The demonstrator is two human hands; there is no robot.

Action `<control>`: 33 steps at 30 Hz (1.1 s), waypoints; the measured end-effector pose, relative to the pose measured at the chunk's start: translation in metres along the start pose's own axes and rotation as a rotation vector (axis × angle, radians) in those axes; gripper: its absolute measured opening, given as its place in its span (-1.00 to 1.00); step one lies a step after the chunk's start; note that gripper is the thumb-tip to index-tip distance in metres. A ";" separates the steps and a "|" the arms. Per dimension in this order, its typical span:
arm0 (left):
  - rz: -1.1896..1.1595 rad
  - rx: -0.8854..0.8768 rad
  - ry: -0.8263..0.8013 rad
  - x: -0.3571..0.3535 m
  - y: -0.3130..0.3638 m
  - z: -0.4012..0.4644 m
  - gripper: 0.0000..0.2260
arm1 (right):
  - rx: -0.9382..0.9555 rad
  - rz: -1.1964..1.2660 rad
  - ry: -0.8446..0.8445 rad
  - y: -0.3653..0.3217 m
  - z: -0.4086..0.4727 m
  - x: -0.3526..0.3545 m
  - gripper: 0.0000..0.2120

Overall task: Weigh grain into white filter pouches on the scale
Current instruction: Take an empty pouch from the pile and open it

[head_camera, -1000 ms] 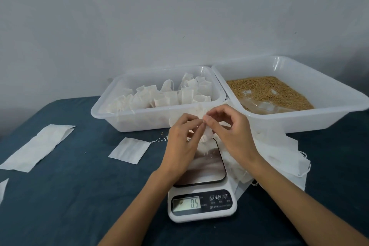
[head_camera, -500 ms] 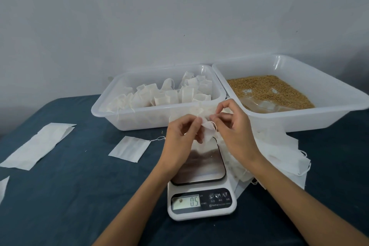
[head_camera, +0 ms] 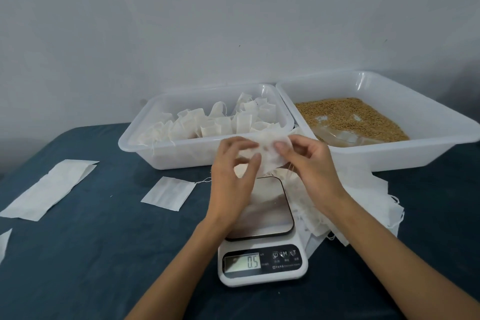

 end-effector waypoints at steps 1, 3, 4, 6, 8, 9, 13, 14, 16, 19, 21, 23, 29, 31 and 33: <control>-0.099 0.093 0.004 0.001 -0.009 0.001 -0.72 | -0.033 0.096 0.001 0.003 0.000 0.002 -0.85; -0.319 0.261 -0.031 -0.003 -0.025 0.001 -0.60 | -0.074 0.227 -0.025 0.007 0.000 0.001 -0.83; -0.400 0.301 -0.048 -0.006 -0.031 0.001 -0.65 | -0.069 0.214 -0.027 0.007 0.000 0.001 -0.83; -0.391 0.282 -0.020 -0.002 -0.031 0.001 -0.81 | 0.009 -0.019 0.043 0.002 0.000 0.006 -0.87; -0.305 0.212 0.027 0.006 -0.028 0.001 -0.87 | 0.101 -0.255 0.144 -0.006 -0.001 0.013 -0.93; -0.263 0.178 0.030 0.007 -0.026 0.001 -0.89 | 0.121 -0.300 0.163 -0.008 -0.002 0.014 -0.93; -0.176 0.128 0.054 0.008 -0.018 0.000 -0.88 | 0.115 -0.303 0.029 -0.008 -0.003 0.002 -0.95; -0.183 0.119 0.060 0.008 -0.018 0.000 -0.89 | 0.105 -0.300 0.004 -0.007 -0.004 -0.002 -0.95; -0.254 0.121 0.063 0.009 -0.019 0.000 -0.95 | 0.103 -0.317 0.045 -0.006 -0.005 0.001 -0.94; -0.299 0.158 0.107 0.012 -0.023 0.000 -0.92 | 0.057 -0.283 0.186 -0.003 -0.004 0.021 -0.94; -0.267 0.161 0.134 0.014 -0.024 0.000 -0.89 | 0.018 -0.233 0.188 0.001 -0.002 0.026 -0.92; -0.230 0.138 0.143 0.015 -0.022 0.000 -0.90 | 0.025 -0.185 0.140 0.002 -0.001 0.022 -0.90; -0.189 0.102 0.179 0.019 -0.013 -0.003 -0.78 | -0.025 -0.093 0.076 0.007 0.002 0.015 -0.81; -0.191 0.097 0.187 0.022 -0.012 -0.003 -0.79 | -0.051 -0.123 0.022 0.008 0.002 0.010 -0.74; -0.185 0.098 0.199 0.024 -0.013 -0.002 -0.76 | -0.067 -0.144 -0.023 0.010 0.002 0.005 -0.63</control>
Point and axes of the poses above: each hand's wrist, its own z-axis towards the middle knuckle, its own x-axis out of the back of the hand, y = z × x, the point moved 8 cm from there along z, towards the middle knuckle, and after that the axes turned 8 degrees about -y, right-handed, at the moved point
